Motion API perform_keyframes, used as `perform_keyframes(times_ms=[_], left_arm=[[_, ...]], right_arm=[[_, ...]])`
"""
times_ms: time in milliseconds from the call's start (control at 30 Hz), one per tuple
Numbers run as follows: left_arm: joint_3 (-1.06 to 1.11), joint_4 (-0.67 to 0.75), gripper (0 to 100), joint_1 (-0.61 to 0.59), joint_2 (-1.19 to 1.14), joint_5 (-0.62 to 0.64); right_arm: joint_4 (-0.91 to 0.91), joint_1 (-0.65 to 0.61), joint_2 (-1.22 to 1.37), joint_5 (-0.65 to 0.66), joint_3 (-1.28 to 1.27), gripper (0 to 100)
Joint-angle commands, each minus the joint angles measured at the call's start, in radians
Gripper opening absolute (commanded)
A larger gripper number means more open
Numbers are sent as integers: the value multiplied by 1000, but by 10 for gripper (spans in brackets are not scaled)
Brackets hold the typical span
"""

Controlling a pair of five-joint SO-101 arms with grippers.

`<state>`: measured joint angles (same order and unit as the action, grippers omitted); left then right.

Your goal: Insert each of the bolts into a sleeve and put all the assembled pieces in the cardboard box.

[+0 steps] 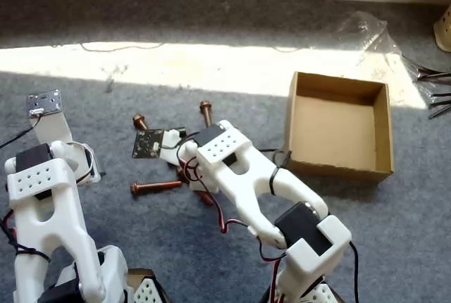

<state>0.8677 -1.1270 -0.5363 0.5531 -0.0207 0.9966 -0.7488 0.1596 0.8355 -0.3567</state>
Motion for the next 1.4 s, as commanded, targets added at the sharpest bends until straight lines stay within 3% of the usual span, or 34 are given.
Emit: perform_keyframes(times_ms=[0,200,333,600,900,1100,1367], left_arm=[[-5,15,204,19,1,5],[-5,15,204,19,1,5],[-4,15,204,19,1,3],[-4,15,204,19,1,3],[-4,15,204,35,-5,5],[25,15,206,170,-7,5],[18,12,204,303,-7,6]], right_arm=[[-22,-7,-8,-26,4,116],[-24,-7,58,-26,-19,110],[-24,-5,88,-31,-19,7],[-18,-7,64,-68,4,5],[33,-8,-243,-272,-16,5],[142,1,-472,-382,-25,5],[285,107,-727,-463,-27,5]])
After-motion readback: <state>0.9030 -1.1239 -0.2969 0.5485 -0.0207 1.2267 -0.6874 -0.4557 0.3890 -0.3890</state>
